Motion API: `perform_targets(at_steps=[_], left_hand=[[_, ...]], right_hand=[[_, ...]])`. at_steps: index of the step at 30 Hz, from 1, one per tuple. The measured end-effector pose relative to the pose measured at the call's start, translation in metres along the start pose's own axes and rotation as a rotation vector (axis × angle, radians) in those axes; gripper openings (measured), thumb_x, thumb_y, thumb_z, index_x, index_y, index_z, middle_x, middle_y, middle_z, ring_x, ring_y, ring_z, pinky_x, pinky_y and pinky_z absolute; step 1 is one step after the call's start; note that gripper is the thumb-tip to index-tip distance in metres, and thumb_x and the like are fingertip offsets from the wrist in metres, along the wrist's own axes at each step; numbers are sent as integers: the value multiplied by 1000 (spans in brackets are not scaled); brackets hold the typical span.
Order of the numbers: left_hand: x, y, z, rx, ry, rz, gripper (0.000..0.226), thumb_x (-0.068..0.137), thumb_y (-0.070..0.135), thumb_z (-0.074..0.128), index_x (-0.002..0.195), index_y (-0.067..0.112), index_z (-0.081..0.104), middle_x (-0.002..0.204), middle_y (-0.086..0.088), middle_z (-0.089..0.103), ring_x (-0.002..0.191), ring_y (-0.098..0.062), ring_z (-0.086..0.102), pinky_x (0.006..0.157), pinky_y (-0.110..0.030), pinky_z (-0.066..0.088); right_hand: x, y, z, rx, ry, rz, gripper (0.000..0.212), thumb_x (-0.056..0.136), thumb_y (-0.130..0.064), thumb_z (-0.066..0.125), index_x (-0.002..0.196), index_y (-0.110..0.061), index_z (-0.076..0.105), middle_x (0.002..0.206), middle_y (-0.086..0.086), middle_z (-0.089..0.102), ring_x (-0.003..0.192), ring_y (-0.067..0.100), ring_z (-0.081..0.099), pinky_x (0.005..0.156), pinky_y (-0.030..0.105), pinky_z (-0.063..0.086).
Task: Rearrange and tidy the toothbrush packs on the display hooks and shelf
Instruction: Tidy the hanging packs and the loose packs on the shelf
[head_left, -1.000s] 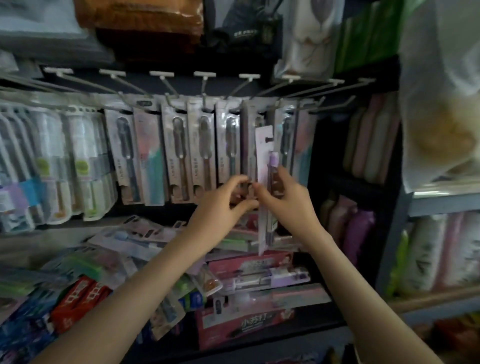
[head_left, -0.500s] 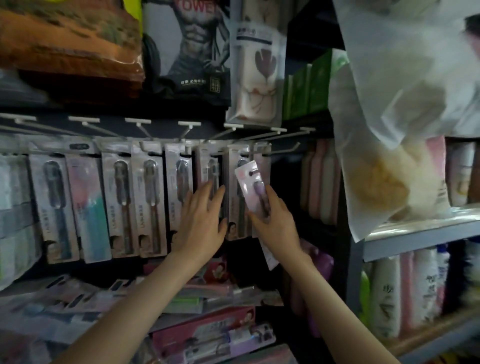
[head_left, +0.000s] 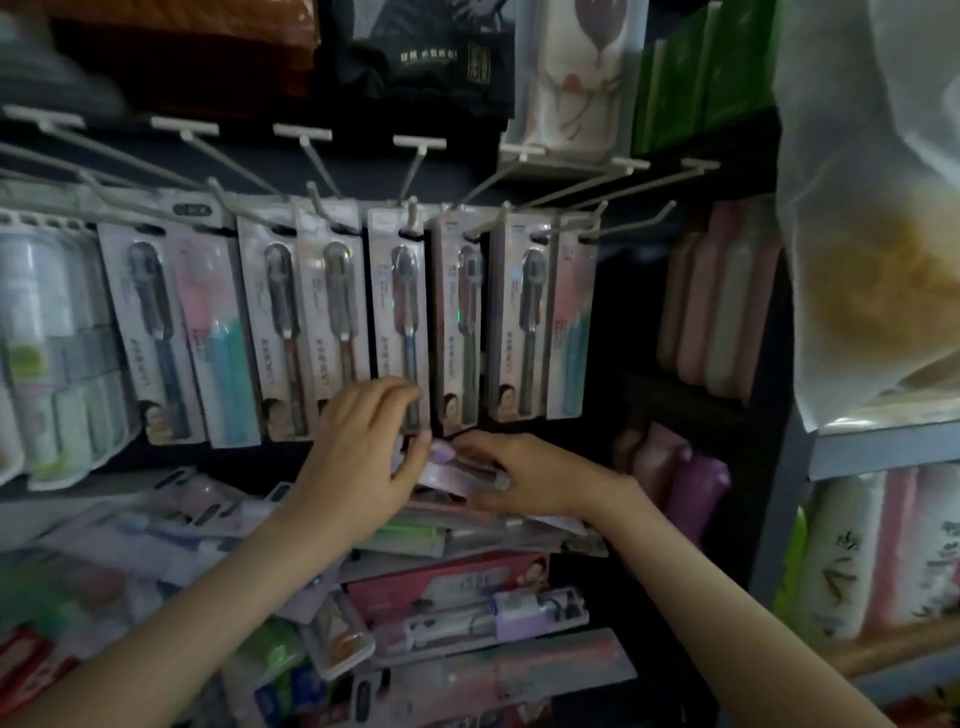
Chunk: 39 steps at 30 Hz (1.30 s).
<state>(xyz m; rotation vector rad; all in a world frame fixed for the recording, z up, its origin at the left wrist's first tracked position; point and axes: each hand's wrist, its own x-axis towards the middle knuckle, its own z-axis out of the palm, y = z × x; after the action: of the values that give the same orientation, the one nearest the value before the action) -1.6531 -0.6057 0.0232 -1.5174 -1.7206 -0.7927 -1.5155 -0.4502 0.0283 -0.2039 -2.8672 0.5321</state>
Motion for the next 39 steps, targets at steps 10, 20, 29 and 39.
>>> perform_targets(at_steps=[10,20,29,39], left_hand=[[-57,-27,4,7,-463,-84,73,78,60,20,132,22,51,123,1,55,113,-21,51,90,-27,37],[-53,-19,1,1,-408,-117,51,96,40,45,142,20,37,138,2,42,125,-15,40,100,-25,35],[-33,-65,-41,127,81,-357,39,86,13,62,123,5,55,108,-16,56,96,-33,58,65,-36,52],[13,-110,-51,126,75,-724,62,90,43,56,135,7,33,129,-13,43,113,-27,48,85,-38,48]], right_hand=[[28,5,47,-54,-48,-56,55,93,-25,59,143,-20,37,146,0,39,133,14,35,106,21,28],[13,11,59,-46,227,-70,59,91,-34,57,143,-16,36,141,4,42,130,16,36,102,10,20],[30,-31,44,31,440,-201,45,95,-28,53,138,-21,43,125,-8,50,118,-2,39,97,4,28],[81,-91,42,82,640,-292,34,95,-17,52,129,-18,52,115,-3,57,105,5,51,89,10,37]])
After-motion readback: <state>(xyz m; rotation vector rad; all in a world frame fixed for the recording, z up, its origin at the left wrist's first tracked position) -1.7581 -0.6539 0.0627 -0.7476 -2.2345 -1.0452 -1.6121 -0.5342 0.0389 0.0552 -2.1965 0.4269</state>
